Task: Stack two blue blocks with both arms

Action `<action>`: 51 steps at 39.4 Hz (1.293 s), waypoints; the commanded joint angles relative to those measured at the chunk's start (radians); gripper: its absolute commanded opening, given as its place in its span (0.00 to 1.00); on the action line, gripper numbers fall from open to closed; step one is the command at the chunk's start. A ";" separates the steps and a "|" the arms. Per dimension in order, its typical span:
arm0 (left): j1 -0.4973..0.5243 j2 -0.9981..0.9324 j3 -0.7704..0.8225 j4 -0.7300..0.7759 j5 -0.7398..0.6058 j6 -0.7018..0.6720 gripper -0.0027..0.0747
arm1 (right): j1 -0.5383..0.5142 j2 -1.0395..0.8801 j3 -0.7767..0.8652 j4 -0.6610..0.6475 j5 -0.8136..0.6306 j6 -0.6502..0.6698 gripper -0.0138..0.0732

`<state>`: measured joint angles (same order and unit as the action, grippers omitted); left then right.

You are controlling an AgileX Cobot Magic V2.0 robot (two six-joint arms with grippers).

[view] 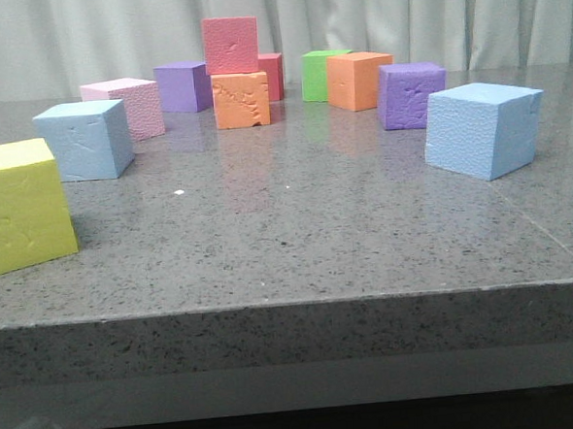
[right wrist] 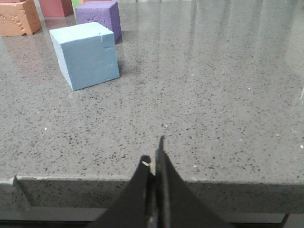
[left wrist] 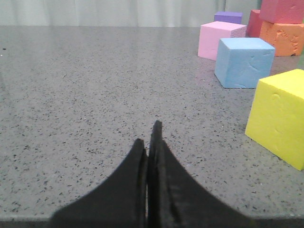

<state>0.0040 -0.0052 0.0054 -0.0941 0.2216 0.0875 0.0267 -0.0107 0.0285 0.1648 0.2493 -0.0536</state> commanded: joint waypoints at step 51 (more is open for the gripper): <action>-0.002 0.019 -0.138 -0.096 -0.518 -0.004 0.01 | -0.006 0.012 -0.339 -0.007 -0.072 0.021 0.08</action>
<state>0.0040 -0.0052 -0.0418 -0.1773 -0.2895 0.0875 0.0267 -0.0107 -0.2125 0.1648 0.1882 -0.0317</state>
